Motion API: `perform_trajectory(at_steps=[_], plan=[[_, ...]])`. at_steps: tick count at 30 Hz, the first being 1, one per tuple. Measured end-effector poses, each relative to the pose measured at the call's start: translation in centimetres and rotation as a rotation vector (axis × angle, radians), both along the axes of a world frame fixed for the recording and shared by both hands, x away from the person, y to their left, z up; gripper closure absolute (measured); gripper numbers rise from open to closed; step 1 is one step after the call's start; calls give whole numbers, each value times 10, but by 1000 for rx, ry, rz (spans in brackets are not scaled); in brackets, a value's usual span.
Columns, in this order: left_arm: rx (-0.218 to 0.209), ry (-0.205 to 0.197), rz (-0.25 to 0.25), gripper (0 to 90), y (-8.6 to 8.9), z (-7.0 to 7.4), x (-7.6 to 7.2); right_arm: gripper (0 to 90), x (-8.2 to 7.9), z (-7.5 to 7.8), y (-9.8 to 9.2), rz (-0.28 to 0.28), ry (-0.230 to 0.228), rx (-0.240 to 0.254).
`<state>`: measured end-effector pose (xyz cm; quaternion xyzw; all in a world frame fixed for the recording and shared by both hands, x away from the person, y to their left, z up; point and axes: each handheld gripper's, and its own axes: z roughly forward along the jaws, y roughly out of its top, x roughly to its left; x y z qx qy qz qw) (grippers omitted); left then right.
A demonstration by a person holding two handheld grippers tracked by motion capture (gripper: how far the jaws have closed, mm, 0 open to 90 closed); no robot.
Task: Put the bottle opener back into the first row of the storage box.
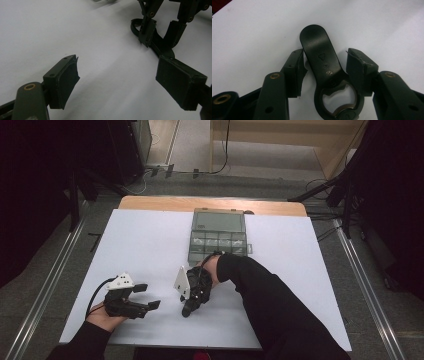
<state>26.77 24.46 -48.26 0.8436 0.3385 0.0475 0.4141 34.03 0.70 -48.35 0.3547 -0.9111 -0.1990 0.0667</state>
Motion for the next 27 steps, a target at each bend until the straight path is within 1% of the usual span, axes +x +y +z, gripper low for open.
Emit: perform_trajectory(at_steps=[3,6,7,8,9,10,11,12,15,16,19,20,23,25,27], plan=[[1,0,0,175,0,0,0,519,1,0,-1,-4,4,7],[-1,0,-1,176,0,0,0,568,2,-1,-2,-11,16,17],[-1,0,-1,176,0,0,0,568,2,-1,-2,-11,16,17],[-2,1,-2,176,0,0,0,594,3,-1,-3,-20,22,19],[-2,1,-2,175,0,0,0,594,3,-1,-3,-20,22,19],[-3,1,-1,176,0,0,0,625,3,-1,-3,-20,22,23],[-2,1,-1,176,0,0,0,625,3,-1,-3,-20,22,23],[-1,1,-1,176,0,0,0,652,3,-1,-3,-26,23,22],[0,1,-2,176,0,0,0,654,3,-1,-3,-33,26,19],[1,1,-3,176,0,0,0,656,3,-1,-3,-47,30,15],[-1,1,-1,175,0,0,0,657,3,-1,-3,-54,35,17],[-1,2,-3,175,0,0,0,657,3,-1,-3,-63,42,15],[-1,0,-2,175,0,0,0,658,3,-1,-2,-66,38,11],[-1,2,-5,176,1,0,0,658,4,0,-3,-71,54,13],[-2,2,-3,176,1,0,0,658,4,0,-3,-77,53,11]])
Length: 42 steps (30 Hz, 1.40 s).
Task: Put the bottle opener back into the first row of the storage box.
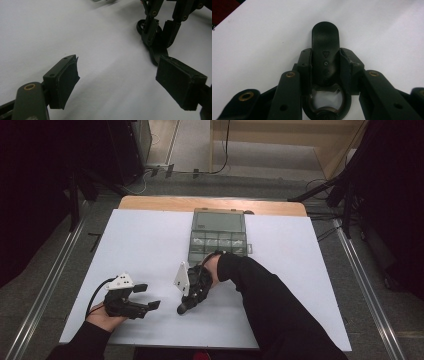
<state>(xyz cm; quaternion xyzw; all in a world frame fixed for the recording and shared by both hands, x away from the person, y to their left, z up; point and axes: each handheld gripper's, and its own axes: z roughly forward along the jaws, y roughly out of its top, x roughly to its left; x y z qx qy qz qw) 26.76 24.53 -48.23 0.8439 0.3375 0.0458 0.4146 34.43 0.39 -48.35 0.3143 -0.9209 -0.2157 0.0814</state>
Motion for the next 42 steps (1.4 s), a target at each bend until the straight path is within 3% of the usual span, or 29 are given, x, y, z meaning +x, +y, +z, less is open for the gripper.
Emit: perform_trajectory(at_steps=[6,12,17,21,24,36,38,42], plan=[[-5,0,2,176,0,0,0,658,2,11,-4,-48,26,15],[-5,0,3,176,0,0,0,658,2,18,-12,-116,31,-11],[-5,-1,3,176,0,0,0,658,4,25,-19,-203,56,-31],[-5,0,4,175,0,0,0,658,5,27,-24,-229,58,-28],[-1,0,3,176,0,0,0,658,8,29,-29,-297,80,-49],[0,1,1,176,0,0,0,658,17,31,-45,-423,88,-25],[0,2,0,175,0,0,0,658,19,33,-51,-459,112,-27],[0,5,1,176,-1,-1,0,658,22,34,-57,-477,113,-18]])
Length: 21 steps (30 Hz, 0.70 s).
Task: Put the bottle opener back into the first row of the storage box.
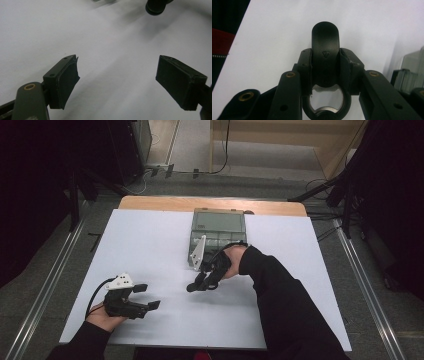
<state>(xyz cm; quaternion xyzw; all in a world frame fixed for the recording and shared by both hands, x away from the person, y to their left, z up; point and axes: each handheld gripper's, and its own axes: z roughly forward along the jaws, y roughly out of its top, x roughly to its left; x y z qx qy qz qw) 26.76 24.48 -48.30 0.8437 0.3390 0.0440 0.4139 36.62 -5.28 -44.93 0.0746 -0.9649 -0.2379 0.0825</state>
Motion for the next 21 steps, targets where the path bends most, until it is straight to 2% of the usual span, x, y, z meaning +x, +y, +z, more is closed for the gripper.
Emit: perform_trajectory(at_steps=[5,10,12,18,21], plan=[[-2,-2,0,175,0,0,0,658,8,3,-15,-62,22,14],[-1,-1,-1,175,1,1,0,658,12,6,-23,-80,18,19],[-2,-2,0,176,0,0,0,658,13,9,-29,-107,10,14],[2,-1,-1,176,0,1,0,658,18,16,-39,-142,15,16],[0,-3,0,176,1,1,0,659,17,23,-43,-158,-15,22]])
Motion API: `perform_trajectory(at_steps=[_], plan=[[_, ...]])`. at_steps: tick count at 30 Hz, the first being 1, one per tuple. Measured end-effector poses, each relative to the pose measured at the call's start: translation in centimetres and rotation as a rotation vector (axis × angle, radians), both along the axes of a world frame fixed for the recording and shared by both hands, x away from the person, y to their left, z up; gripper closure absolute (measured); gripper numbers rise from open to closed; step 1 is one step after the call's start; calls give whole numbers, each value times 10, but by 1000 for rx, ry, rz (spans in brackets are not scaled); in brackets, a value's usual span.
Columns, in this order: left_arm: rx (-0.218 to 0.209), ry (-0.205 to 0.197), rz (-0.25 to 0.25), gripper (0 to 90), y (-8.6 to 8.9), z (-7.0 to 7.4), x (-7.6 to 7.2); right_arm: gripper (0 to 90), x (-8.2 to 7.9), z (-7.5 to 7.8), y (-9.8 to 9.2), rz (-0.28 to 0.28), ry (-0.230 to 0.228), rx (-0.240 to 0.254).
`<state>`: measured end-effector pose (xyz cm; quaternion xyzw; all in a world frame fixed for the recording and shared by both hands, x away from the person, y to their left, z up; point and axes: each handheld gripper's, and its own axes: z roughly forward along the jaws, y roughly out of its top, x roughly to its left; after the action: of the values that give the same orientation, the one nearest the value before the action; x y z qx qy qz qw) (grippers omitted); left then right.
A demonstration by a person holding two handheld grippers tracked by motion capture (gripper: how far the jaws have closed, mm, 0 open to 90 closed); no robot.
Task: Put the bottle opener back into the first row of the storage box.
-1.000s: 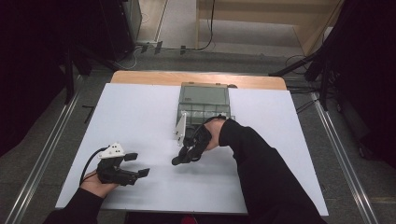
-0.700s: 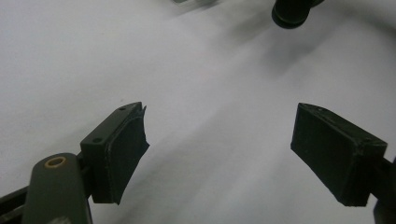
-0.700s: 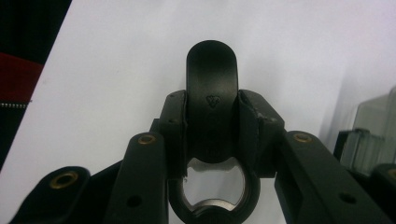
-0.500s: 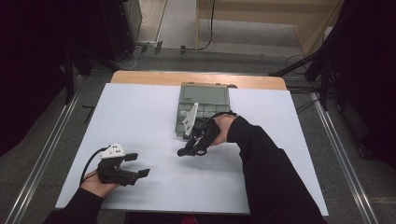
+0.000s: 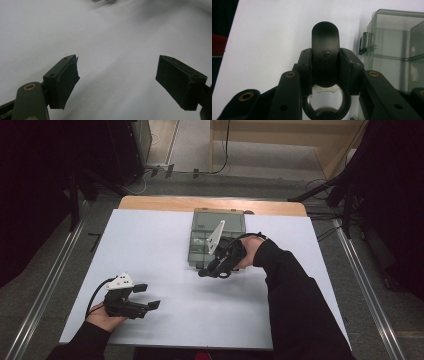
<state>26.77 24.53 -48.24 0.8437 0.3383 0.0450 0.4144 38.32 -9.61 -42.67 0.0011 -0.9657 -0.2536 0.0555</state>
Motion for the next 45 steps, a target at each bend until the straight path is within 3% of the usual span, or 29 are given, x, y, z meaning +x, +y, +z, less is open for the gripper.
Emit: perform_trajectory(at_steps=[2,9,21,24,27,33,38,45], plan=[[0,1,0,176,0,0,0,659,1,5,-3,-5,-6,22],[-1,-1,-1,176,0,0,0,659,6,15,-8,-32,-22,17],[-8,1,-3,176,0,0,-1,658,36,22,-19,-122,-9,47],[-7,0,-5,175,0,0,-1,658,43,21,-20,-145,-15,56],[-8,4,-8,176,0,1,-1,658,49,20,-22,-155,7,53],[-15,2,-6,176,1,1,-1,659,69,11,-27,-208,19,28],[-19,3,-9,176,0,0,-2,658,79,8,-25,-216,-2,-5],[-16,2,-12,176,1,1,-2,658,89,5,-23,-233,-25,-7]])
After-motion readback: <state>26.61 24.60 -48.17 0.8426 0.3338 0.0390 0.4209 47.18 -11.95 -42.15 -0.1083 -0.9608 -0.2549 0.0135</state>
